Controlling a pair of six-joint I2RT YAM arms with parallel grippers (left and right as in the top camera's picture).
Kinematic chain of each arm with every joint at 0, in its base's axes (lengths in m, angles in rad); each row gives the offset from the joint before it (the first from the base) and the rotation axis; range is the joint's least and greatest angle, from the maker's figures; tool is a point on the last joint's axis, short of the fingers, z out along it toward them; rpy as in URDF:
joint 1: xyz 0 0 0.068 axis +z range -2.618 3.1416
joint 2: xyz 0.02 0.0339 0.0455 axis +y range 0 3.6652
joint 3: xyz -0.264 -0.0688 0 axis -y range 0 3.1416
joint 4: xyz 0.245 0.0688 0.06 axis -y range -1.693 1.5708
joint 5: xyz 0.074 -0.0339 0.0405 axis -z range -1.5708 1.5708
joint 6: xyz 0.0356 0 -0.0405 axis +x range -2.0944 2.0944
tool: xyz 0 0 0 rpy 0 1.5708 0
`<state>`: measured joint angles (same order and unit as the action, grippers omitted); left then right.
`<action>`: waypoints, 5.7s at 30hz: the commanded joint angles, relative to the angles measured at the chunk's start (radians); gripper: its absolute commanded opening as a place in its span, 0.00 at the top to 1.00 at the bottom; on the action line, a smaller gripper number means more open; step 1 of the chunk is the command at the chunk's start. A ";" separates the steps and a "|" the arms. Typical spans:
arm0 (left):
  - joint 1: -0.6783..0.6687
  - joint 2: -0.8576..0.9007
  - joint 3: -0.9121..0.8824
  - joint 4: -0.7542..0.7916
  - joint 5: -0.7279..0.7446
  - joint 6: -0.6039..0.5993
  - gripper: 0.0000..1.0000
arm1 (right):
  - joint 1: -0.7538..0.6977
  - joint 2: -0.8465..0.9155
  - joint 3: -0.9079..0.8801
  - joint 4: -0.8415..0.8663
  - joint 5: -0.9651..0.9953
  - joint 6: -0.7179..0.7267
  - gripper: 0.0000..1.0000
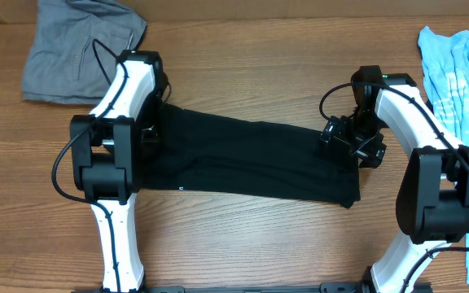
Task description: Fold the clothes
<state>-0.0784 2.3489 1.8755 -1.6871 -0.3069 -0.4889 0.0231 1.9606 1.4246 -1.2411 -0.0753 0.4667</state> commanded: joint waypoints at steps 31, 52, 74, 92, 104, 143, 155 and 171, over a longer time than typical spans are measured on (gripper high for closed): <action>-0.201 -0.185 -0.039 0.410 0.428 0.233 0.96 | 0.062 -0.031 -0.005 0.037 -0.084 -0.030 0.96; 0.063 -0.129 -0.344 0.461 0.283 0.218 0.96 | 0.020 -0.029 -0.260 0.224 0.011 0.034 0.96; 0.256 -0.386 -0.174 0.323 0.218 0.107 0.59 | 0.000 -0.180 -0.075 0.031 -0.036 0.003 0.83; 0.228 -0.505 -0.319 0.346 0.360 0.153 0.00 | 0.000 -0.208 -0.393 0.271 -0.358 -0.218 0.00; 0.228 -0.505 -0.321 0.346 0.364 0.152 0.00 | 0.082 -0.199 -0.586 0.453 -0.559 -0.221 0.01; 0.228 -0.505 -0.323 0.368 0.378 0.152 0.00 | 0.092 -0.345 -0.254 0.150 -0.023 0.107 0.96; 0.228 -0.505 -0.323 0.383 0.378 0.152 0.00 | 0.377 -0.344 -0.254 0.359 -0.144 0.167 0.96; 0.228 -0.505 -0.323 0.383 0.378 0.152 0.00 | 0.578 -0.312 -0.254 0.474 -0.155 0.230 0.75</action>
<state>0.1566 1.8366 1.5578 -1.3083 0.0681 -0.3588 0.5900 1.6451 1.1492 -0.7776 -0.2214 0.6727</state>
